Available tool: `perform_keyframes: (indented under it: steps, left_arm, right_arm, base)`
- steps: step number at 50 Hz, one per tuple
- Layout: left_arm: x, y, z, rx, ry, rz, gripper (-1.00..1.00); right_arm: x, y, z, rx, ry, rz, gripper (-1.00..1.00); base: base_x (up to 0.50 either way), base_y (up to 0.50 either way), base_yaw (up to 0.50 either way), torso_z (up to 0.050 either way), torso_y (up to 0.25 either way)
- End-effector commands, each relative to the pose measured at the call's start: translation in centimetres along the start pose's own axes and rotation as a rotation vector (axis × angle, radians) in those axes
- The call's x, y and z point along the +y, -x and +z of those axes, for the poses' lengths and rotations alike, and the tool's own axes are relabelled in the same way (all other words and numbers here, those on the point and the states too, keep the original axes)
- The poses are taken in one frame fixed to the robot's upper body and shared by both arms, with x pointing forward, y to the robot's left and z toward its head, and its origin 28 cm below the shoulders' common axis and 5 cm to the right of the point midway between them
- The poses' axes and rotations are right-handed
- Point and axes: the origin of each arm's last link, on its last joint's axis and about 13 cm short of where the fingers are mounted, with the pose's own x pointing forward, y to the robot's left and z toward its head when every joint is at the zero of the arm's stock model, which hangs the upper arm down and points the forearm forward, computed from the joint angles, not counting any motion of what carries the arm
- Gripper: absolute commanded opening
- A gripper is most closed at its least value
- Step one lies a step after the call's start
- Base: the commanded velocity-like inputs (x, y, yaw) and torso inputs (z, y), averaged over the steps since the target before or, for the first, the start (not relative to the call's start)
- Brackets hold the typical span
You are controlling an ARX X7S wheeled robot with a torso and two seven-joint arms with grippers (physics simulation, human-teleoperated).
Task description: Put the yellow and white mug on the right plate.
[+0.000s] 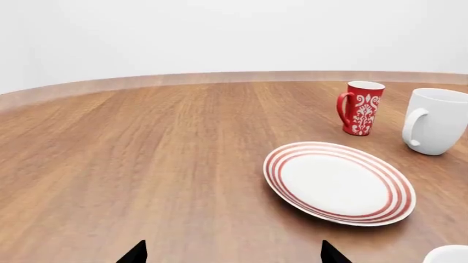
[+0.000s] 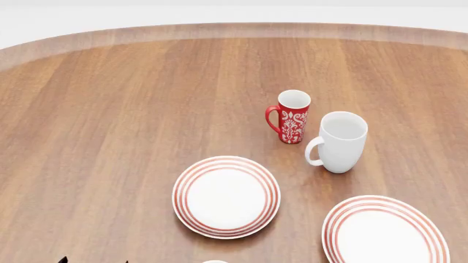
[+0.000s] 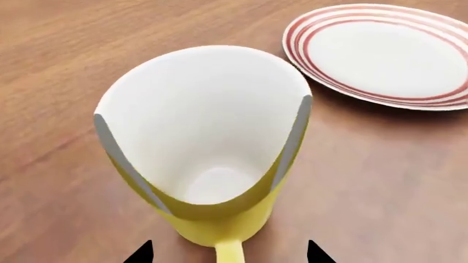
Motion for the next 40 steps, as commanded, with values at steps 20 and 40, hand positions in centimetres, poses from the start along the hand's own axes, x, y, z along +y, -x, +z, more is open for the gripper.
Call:
perform_keyframes:
  steps: [20,40]
  left_arm:
    - [0.0,0.0,-0.1,0.002,-0.001,0.001,1.0]
    - [0.1,-0.1,-0.1,0.005,0.002,0.001,1.0]
  right_arm:
    - [-0.5,0.5,0.5,-0.043,-0.028,-0.108,-1.0]
    - [-1.8,4.3,4.6,-0.167,0.015,-0.255,-1.0]
  base:
    - [0.0,0.0,0.0,0.0,0.0]
    - [0.0,0.0,0.0,0.0,0.001]
